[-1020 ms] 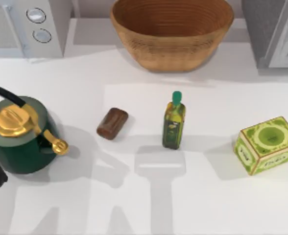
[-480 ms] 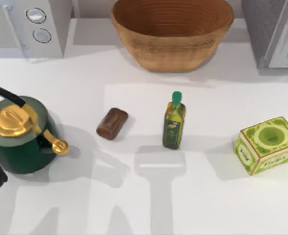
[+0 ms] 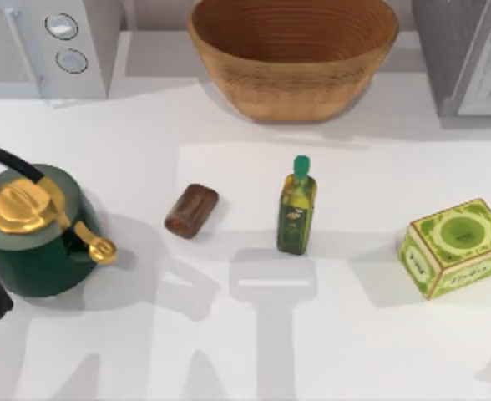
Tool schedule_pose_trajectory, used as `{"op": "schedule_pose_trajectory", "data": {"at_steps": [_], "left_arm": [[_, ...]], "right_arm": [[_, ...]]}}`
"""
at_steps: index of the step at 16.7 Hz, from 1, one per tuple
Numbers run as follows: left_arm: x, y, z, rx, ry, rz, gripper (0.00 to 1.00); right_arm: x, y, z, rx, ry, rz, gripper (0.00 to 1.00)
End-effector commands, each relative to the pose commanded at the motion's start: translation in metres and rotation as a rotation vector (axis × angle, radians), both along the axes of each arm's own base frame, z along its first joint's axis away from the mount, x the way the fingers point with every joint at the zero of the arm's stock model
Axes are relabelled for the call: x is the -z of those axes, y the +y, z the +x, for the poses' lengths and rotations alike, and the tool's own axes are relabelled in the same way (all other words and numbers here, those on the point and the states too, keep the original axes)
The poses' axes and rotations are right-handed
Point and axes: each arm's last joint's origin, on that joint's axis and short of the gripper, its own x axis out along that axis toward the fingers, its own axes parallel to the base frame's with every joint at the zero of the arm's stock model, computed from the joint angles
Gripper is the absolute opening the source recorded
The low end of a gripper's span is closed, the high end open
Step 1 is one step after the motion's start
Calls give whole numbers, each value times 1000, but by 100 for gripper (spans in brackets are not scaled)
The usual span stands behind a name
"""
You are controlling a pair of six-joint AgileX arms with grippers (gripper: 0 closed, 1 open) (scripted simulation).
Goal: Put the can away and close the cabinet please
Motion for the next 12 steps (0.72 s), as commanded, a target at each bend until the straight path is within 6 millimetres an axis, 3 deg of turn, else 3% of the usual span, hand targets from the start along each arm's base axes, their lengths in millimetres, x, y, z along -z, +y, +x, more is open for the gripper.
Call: {"op": "schedule_pose_trajectory", "data": {"at_steps": [3,7,9,12], "left_arm": [[0,0,0,0,0,0,100],[0,0,0,0,0,0,100],[0,0,0,0,0,0,100],[0,0,0,0,0,0,100]], "right_arm": [[-72,12,-5,4,7,15,100],[-150,51,-25,18,-12,-15,100],[-173,69,-34,27,-24,-37,100],[-185,80,-40,33,-32,-51,100]]}}
